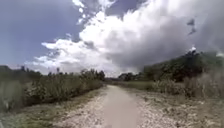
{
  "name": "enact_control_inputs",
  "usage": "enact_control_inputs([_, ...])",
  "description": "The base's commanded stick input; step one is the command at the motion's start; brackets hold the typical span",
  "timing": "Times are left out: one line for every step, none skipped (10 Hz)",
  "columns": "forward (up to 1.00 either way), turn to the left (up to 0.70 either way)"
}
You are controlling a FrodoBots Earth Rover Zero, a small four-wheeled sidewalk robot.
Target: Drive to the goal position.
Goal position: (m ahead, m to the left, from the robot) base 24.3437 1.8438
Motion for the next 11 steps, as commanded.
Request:
enact_control_inputs([0.84, 0.0])
enact_control_inputs([0.84, 0.0])
enact_control_inputs([0.84, 0.0])
enact_control_inputs([0.84, 0.0])
enact_control_inputs([0.84, 0.0])
enact_control_inputs([0.84, 0.0])
enact_control_inputs([0.84, 0.0])
enact_control_inputs([0.84, 0.0])
enact_control_inputs([0.84, 0.0])
enact_control_inputs([0.84, 0.0])
enact_control_inputs([0.84, 0.0])
